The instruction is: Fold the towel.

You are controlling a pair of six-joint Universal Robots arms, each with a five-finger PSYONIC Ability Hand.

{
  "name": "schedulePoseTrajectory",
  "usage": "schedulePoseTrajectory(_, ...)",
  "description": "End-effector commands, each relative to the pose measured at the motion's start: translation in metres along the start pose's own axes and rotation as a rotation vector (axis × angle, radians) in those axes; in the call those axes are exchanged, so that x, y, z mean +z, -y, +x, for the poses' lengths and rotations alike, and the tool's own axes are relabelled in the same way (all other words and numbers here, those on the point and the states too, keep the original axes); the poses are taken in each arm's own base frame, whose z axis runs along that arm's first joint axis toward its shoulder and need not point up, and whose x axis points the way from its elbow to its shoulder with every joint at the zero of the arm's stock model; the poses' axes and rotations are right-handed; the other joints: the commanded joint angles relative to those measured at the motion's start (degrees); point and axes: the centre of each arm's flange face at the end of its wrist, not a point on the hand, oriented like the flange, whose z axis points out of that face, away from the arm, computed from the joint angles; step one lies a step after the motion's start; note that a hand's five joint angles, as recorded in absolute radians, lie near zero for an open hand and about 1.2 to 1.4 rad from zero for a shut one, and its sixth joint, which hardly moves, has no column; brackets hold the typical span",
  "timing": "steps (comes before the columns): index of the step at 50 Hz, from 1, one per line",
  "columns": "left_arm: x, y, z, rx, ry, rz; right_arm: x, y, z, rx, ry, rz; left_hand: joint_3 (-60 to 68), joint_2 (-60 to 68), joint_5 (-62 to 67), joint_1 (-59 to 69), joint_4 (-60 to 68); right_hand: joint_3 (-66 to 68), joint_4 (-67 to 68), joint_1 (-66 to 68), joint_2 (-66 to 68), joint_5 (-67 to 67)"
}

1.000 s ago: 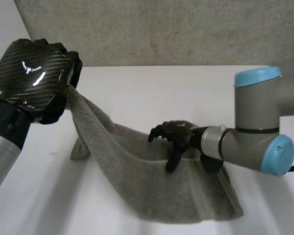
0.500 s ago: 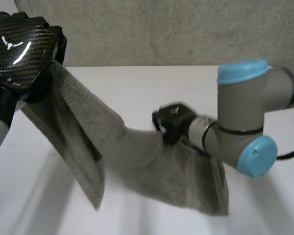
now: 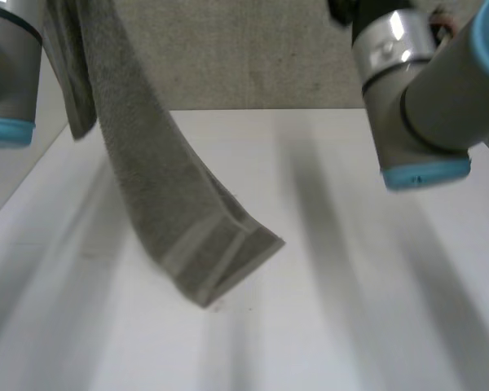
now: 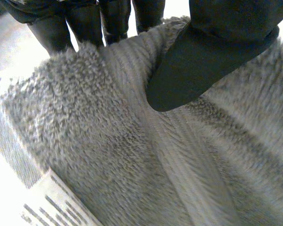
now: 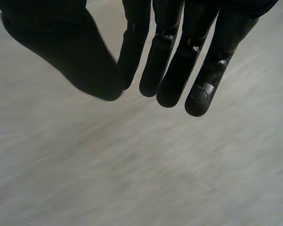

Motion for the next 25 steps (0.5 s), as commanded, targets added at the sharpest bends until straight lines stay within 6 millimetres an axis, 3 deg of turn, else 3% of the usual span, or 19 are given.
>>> schedulePoseTrajectory(1,-0.047,-0.009,0.010,-0.035,-0.061,-0.124,-0.045,-0.057,-0.039,0.300,0.201,-0.340,10.27,10.19,10.81,12.58,10.26,-30.44,-30.59,-15.89,-29.92,-30.67)
schedulePoseTrajectory(2,-0.047,-0.009,0.010,-0.035,-0.061,-0.125,-0.045,-0.057,-0.039,0.300,0.201,-0.341,10.27,10.19,10.81,12.58,10.26,-30.53,-30.67,-15.98,-30.01,-30.75)
schedulePoseTrajectory(4,-0.063,-0.007,0.010,-0.034,-0.072,-0.150,-0.061,-0.076,-0.050,0.445,0.252,-0.464,10.27,10.19,10.81,12.58,10.26,-33.22,-33.36,-18.67,-32.70,-33.44)
schedulePoseTrajectory(9,-0.079,0.008,0.007,-0.035,-0.094,-0.142,-0.081,-0.089,-0.066,0.658,0.336,-0.596,10.27,10.19,10.81,12.58,10.26,-34.23,-34.37,-19.68,-33.71,-34.45)
schedulePoseTrajectory(15,-0.092,0.033,0.000,-0.035,-0.111,-0.095,-0.094,-0.089,-0.085,0.887,0.432,-0.667,10.27,10.19,10.81,12.58,10.26,-39.08,-39.23,-24.53,-38.56,-39.31)
schedulePoseTrajectory(18,-0.094,0.040,-0.002,-0.035,-0.108,-0.084,-0.095,-0.089,-0.089,0.932,0.443,-0.677,10.27,10.19,10.81,12.58,10.26,-39.95,-40.09,-25.40,-39.43,-40.17)
schedulePoseTrajectory(25,-0.105,0.068,-0.010,-0.037,-0.100,-0.040,-0.100,-0.086,-0.122,1.024,0.521,-0.696,10.27,10.19,10.81,12.58,10.26,-39.11,-39.26,-24.56,-38.59,-39.34)
